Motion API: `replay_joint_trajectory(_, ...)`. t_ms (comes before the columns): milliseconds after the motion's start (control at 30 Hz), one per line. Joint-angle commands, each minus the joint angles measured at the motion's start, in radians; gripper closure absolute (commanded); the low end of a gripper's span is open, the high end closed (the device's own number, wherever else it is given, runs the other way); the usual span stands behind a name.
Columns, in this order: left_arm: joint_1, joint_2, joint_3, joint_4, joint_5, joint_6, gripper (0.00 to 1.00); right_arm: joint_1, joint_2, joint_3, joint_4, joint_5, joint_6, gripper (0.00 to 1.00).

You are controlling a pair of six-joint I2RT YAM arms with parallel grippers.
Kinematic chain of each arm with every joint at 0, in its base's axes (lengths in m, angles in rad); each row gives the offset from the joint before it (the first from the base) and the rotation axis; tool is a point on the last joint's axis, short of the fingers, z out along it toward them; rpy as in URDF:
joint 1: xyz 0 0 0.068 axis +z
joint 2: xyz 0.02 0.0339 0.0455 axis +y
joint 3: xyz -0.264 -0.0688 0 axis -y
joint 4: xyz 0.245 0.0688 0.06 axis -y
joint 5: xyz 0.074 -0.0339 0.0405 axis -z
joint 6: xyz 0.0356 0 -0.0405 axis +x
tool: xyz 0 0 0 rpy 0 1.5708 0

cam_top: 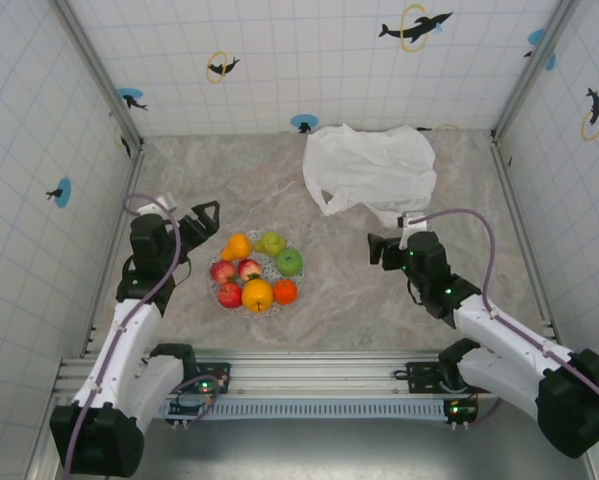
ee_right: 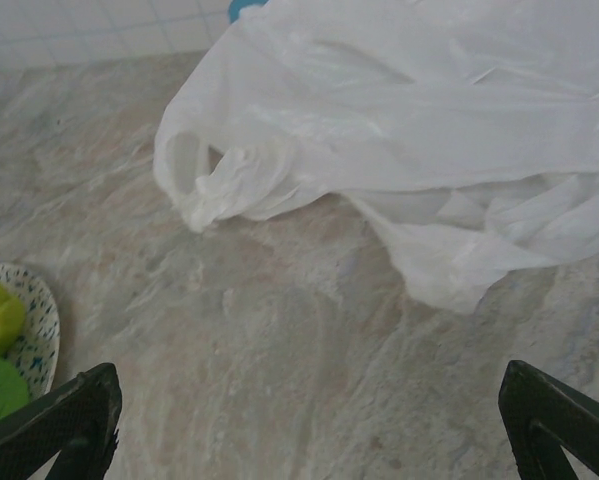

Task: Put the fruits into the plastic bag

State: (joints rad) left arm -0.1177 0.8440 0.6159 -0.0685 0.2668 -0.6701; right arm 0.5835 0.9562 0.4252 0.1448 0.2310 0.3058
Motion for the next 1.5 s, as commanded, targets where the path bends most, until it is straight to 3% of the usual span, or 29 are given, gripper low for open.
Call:
replay_joint_trajectory(0, -0.112, 0.049, 0.085, -0.090, 0.000, 0.073, 0.02, 0.047, 0.029, 0.067, -0.094, 0.012, -0.005, 0.01)
replay_joint_trajectory(167, -0.267, 0.186, 0.205, -0.180, -0.055, 0.167, 0.02, 0.070, 0.101, 0.145, -0.155, 0.052, 0.034, 0.03)
replay_joint_trajectory(300, -0.336, 0.278, 0.262, -0.210, -0.074, 0.208, 0.02, 0.072, 0.180, 0.220, -0.206, 0.073, 0.124, 0.06)
replay_joint_trajectory(533, -0.341, 0.421, 0.341, -0.171, 0.042, 0.171, 0.02, 0.069, 0.311, 0.235, -0.074, 0.167, 0.177, 0.13)
replay_joint_trajectory(633, -0.342, 0.484, 0.408, -0.166, 0.067, 0.164, 0.02, 0.037, 0.409, 0.295, -0.022, 0.163, 0.116, 0.15)
replay_joint_trajectory(867, -0.351, 0.607, 0.510, -0.157, 0.061, 0.163, 0.02, -0.031, 0.548, 0.405, -0.119, 0.373, -0.041, 0.13)
replay_joint_trajectory(1133, -0.389, 0.720, 0.567, -0.158, 0.055, 0.182, 0.02, -0.212, 0.670, 0.423, -0.076, 0.100, 0.020, 0.10)
replay_joint_trajectory(1233, -0.424, 0.755, 0.584, -0.165, 0.016, 0.213, 0.02, -0.267, 0.748, 0.443, 0.002, -0.026, 0.086, 0.22)
replay_joint_trajectory(1367, -0.488, 0.820, 0.636, -0.246, -0.103, 0.312, 0.02, -0.335, 0.777, 0.420, 0.078, -0.173, 0.125, 0.63)
replay_joint_trajectory(1467, -0.541, 0.878, 0.696, -0.309, -0.196, 0.384, 0.04, -0.363, 0.721, 0.357, 0.085, -0.219, 0.122, 0.85)
